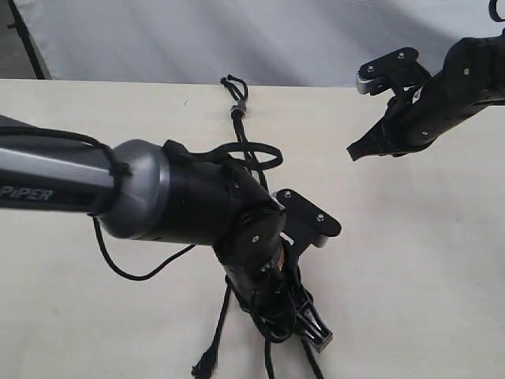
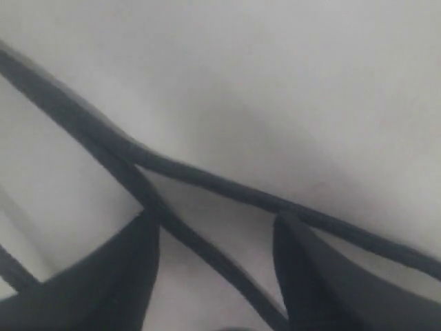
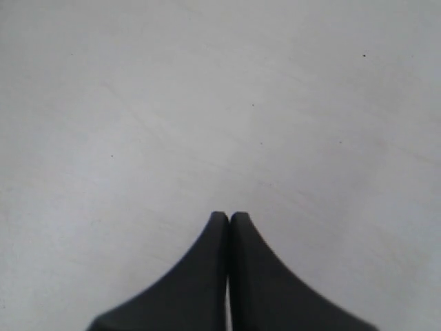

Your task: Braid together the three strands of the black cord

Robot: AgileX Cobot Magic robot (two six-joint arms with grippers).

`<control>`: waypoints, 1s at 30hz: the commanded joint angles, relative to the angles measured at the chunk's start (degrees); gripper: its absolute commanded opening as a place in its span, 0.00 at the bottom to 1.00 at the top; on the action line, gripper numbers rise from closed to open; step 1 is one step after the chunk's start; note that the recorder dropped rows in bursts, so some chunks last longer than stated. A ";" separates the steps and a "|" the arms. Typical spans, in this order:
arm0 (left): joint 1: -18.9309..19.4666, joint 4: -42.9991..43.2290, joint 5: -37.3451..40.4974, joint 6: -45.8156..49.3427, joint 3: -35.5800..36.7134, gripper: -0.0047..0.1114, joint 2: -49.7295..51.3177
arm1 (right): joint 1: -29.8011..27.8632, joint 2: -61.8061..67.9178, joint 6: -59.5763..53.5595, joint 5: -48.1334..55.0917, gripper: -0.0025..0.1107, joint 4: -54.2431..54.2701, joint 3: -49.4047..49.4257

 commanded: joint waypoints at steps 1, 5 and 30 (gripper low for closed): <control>-0.31 -0.19 1.63 -1.66 -1.03 0.46 2.51 | -0.37 0.11 -0.08 -0.70 0.02 -0.08 0.08; -0.31 -0.19 2.02 -1.66 -1.03 0.32 3.52 | -0.37 0.11 -0.08 -0.93 0.02 0.32 0.08; 16.14 19.28 3.38 2.72 -3.24 0.04 0.25 | -0.37 0.33 -0.23 -0.91 0.02 0.32 0.08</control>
